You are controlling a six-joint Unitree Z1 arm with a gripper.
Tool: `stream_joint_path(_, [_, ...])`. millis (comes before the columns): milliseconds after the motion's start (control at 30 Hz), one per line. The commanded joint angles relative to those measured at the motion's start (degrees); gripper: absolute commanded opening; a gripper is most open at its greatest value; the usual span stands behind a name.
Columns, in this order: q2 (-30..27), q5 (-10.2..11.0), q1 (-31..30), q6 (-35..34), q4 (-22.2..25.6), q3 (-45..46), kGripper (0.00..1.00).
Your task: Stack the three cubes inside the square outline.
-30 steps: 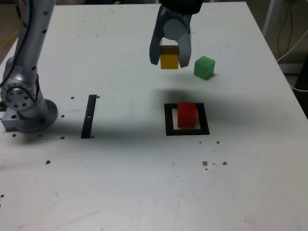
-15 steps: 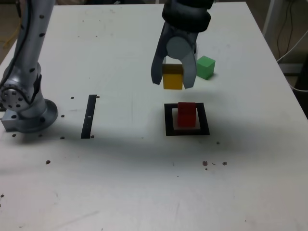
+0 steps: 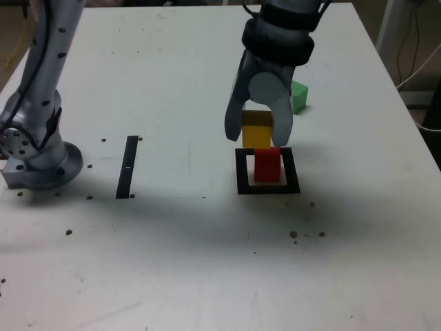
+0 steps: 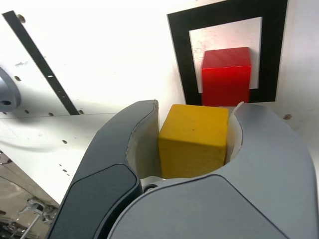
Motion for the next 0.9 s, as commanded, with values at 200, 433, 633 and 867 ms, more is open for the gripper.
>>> stream_joint_path(200, [2.58,-0.19,-0.2,-0.11,0.01,-1.69,0.38])
stream_joint_path(433, [4.43,-0.38,0.19,0.05,-0.4,-1.9,0.38])
stream_joint_path(633, [5.54,-0.42,1.3,0.79,-0.87,-1.72,0.38])
stream_joint_path(867, [6.35,-0.36,1.89,1.26,-1.37,-1.73,0.38])
